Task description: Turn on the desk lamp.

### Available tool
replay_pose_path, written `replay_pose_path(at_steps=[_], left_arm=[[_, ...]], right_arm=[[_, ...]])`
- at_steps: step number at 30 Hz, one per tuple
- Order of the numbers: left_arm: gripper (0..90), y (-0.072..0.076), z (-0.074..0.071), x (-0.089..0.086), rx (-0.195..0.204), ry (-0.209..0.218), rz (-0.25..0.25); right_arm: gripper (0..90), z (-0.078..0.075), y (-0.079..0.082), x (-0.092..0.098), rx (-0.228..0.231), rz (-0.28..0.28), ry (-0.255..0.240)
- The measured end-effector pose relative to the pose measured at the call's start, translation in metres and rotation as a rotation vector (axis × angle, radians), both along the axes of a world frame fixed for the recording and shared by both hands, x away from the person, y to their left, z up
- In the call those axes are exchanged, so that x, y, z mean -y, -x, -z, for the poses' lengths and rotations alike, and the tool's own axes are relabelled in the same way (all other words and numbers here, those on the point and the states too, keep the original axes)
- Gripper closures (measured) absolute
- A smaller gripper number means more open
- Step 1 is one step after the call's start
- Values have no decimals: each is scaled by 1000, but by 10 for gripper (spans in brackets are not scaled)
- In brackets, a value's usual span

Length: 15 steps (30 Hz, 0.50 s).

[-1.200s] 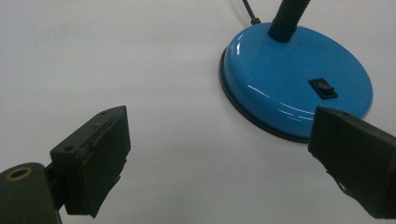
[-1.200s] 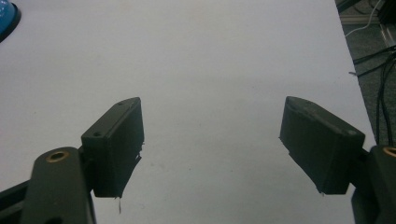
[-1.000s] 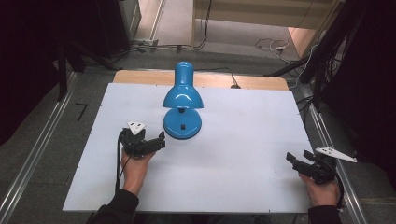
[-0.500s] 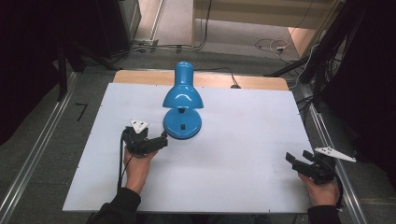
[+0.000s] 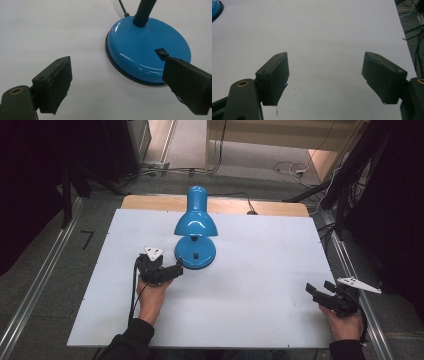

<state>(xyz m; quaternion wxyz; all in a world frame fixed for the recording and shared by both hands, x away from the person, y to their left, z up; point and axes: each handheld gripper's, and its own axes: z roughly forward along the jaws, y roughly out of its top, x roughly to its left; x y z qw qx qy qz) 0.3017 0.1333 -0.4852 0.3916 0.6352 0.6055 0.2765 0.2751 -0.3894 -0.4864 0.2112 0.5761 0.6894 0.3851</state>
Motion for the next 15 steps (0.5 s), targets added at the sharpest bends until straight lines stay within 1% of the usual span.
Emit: replay_pose_path(at_steps=[6, 8, 9, 13, 15], left_arm=[[156, -3, 1, 2, -3, 9, 6], [156, -5, 2, 3, -10, 21, 4], [165, -5, 2, 3, -11, 24, 4], [179, -9, 2, 6, -6, 22, 6], [205, -9, 1, 6, 1, 14, 8]], right_arm=[[203, -1, 0, 0, 1, 0, -3], [203, -1, 0, 0, 1, 0, -3], [203, -2, 0, 0, 9, -3, -4], [203, -2, 0, 0, 9, -5, -6], [203, -2, 0, 0, 6, -5, -7]])
